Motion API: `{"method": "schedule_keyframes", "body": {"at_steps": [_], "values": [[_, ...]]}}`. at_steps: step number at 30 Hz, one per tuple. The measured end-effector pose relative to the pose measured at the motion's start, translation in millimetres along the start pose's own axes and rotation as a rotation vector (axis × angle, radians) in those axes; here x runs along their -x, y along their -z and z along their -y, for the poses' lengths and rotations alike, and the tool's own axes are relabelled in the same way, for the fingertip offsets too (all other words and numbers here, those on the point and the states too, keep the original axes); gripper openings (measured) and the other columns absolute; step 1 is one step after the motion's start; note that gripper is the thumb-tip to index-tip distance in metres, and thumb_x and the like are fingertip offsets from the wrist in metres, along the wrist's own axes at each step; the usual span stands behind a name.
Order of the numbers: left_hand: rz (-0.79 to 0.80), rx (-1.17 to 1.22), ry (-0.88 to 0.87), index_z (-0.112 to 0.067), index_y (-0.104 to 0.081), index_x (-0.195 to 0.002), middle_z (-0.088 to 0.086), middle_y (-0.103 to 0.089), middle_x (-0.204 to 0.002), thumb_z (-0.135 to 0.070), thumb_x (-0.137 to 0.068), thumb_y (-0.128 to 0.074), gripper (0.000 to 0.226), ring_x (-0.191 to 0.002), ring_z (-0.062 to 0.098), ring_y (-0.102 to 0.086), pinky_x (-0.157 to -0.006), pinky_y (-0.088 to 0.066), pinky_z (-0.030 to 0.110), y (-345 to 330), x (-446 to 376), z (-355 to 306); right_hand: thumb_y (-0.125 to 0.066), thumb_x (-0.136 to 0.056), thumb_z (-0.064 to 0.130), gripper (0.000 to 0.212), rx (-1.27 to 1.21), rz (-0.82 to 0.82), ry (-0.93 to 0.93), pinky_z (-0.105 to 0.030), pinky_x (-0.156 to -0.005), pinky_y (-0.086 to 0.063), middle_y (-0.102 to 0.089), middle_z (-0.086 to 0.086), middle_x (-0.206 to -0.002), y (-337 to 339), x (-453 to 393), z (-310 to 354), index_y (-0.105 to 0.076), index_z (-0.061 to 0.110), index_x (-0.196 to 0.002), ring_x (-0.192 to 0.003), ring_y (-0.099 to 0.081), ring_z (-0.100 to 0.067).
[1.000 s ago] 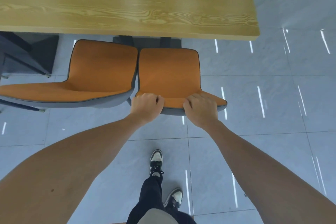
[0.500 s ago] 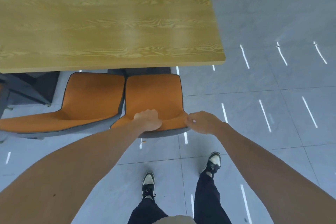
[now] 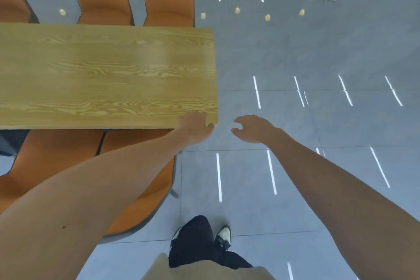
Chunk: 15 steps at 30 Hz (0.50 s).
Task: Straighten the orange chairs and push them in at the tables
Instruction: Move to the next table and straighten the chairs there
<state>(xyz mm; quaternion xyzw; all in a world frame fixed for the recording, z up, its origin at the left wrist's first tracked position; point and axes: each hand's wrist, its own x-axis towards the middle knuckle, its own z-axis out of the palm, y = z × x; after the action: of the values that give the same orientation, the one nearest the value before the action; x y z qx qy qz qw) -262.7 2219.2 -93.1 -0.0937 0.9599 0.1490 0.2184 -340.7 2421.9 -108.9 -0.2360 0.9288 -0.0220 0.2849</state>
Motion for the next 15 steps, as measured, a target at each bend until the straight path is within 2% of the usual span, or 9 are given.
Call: {"method": "schedule_keyframes", "body": {"at_steps": [2, 7, 12, 15], "values": [[0.0, -0.014, -0.005, -0.017, -0.042, -0.15, 0.007, -0.044, -0.154, -0.05, -0.102, -0.037, 0.059, -0.142, 0.027, -0.04, -0.11, -0.034, 0.043, 7.0, -23.4, -15.7, -0.04, -0.097, 0.053, 0.058, 0.011, 0.001, 0.02, -0.04, -0.115, -0.028, -0.037, 0.001, -0.157, 19.9, -13.5, -17.9, -0.039, 0.027, -0.15, -0.144, -0.032, -0.022], [-0.077, -0.069, 0.009, -0.019, -0.033, -0.154, 0.01, -0.041, -0.154, -0.055, -0.1, -0.036, 0.065, -0.141, 0.03, -0.036, -0.108, -0.034, 0.047, 31.4, -129.5, -60.3, -0.041, -0.098, 0.051, 0.059, 0.103, -0.08, 0.061, -0.046, -0.112, -0.03, -0.037, -0.006, -0.155, 85.7, -87.1, -85.7, -0.038, 0.024, -0.15, -0.14, -0.033, -0.029], [-0.153, -0.018, 0.048, -0.018, -0.021, -0.158, 0.013, -0.02, -0.165, -0.058, -0.1, -0.035, 0.072, -0.151, 0.031, -0.019, -0.118, -0.023, 0.051, 58.7, -260.3, -89.9, -0.041, -0.099, 0.049, 0.061, 0.168, -0.225, 0.111, -0.049, -0.117, -0.021, -0.027, -0.009, -0.159, 152.3, -195.8, -146.4, -0.031, 0.022, -0.152, -0.145, -0.023, -0.03], [-0.125, 0.019, 0.085, -0.018, -0.015, -0.16, 0.013, -0.011, -0.168, -0.058, -0.101, -0.033, 0.073, -0.154, 0.03, -0.011, -0.12, -0.019, 0.051, 84.1, -333.3, -103.5, -0.04, -0.099, 0.05, 0.062, 0.18, -0.216, 0.141, -0.05, -0.118, -0.02, -0.024, -0.011, -0.16, 194.2, -260.8, -174.7, -0.028, 0.022, -0.153, -0.147, -0.021, -0.03]]}}
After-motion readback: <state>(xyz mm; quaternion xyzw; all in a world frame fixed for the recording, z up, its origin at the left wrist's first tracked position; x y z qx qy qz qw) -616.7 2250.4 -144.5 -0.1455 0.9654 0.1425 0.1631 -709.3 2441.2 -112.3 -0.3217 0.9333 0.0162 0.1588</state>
